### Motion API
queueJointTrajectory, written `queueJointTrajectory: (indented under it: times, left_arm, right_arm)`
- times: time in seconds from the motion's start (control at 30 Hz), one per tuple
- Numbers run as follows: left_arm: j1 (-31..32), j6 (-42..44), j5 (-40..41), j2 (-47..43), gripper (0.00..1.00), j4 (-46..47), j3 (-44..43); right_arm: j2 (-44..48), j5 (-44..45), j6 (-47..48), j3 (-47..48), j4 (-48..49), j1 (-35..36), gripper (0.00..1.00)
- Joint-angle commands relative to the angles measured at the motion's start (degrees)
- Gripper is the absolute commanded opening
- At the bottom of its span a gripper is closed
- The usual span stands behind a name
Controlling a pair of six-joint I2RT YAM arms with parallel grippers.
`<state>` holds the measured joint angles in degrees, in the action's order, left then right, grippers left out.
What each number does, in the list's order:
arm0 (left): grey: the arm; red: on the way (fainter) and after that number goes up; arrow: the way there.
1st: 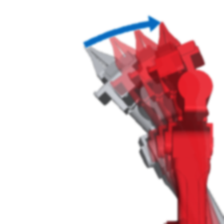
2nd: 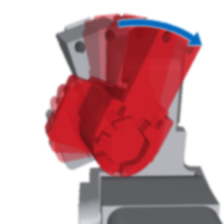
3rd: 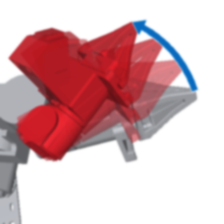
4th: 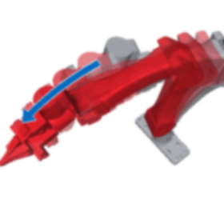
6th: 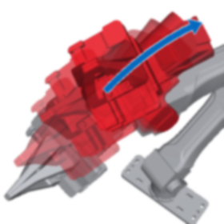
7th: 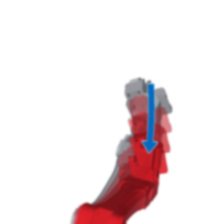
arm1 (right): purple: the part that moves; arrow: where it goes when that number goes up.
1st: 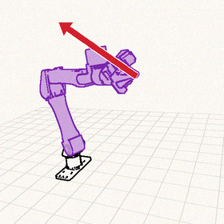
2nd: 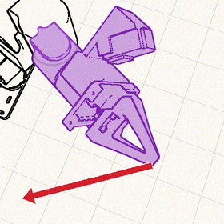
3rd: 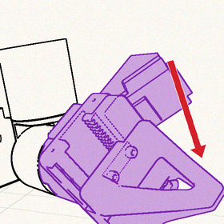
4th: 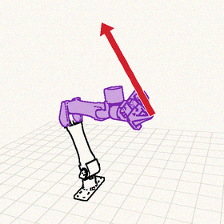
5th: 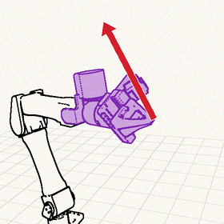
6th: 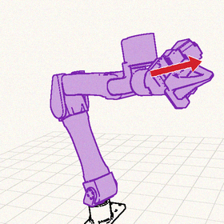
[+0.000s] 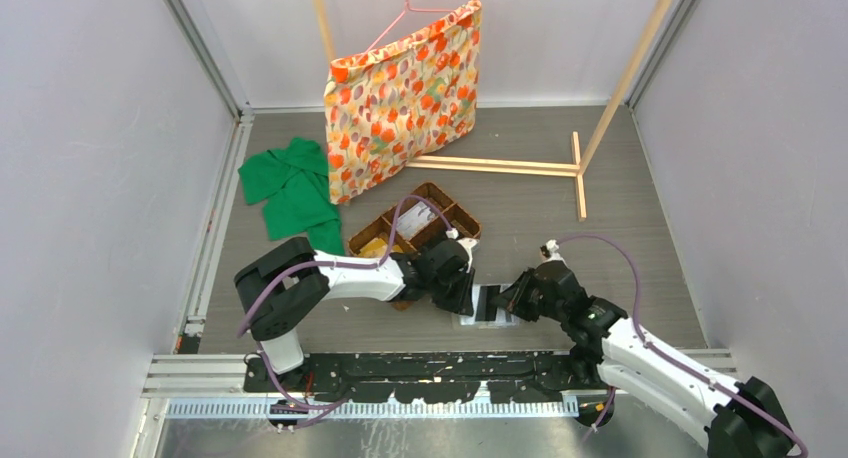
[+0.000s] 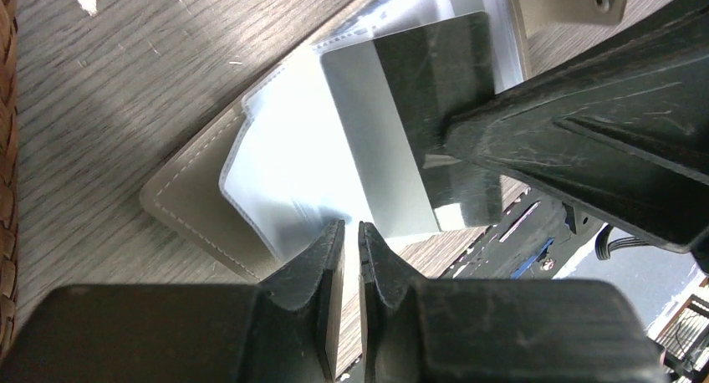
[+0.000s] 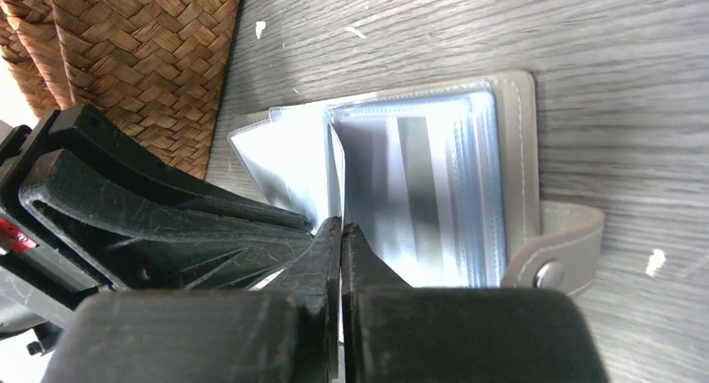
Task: Take the credit cards out of the card holder
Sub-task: Remove the credit card from the card holder, then place the credit card in the storage box.
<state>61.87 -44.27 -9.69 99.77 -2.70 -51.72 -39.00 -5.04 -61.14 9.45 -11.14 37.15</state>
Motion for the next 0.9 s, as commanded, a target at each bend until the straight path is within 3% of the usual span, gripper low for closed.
queueJointTrajectory:
  times: [0.0,0.2,0.47,0.7,0.87]
  left_arm:
    - [-0.22,3.23,5.41,4.01,0.14,-5.29,1.63]
    - [-0.18,3.31,5.54,4.39,0.14,-5.39,1.41]
    - [-0.09,4.82,5.52,0.56,0.15,-8.1,0.21]
    - [-0.06,6.55,2.42,-9.94,0.15,-14.19,-3.02]
    - [-0.16,8.46,7.89,-23.86,0.17,-24.12,-5.52]
  right_arm:
    - [4.59,7.43,2.11,2.97,-14.74,0.19,0.01]
    - [9.97,9.94,0.94,4.89,-22.71,0.16,0.01]
    - [15.6,15.85,1.66,15.63,-33.68,0.12,0.01]
    - [1.42,19.93,1.67,29.49,-30.94,0.13,0.01]
    - [-9.65,20.95,0.83,36.99,-22.14,0.25,0.01]
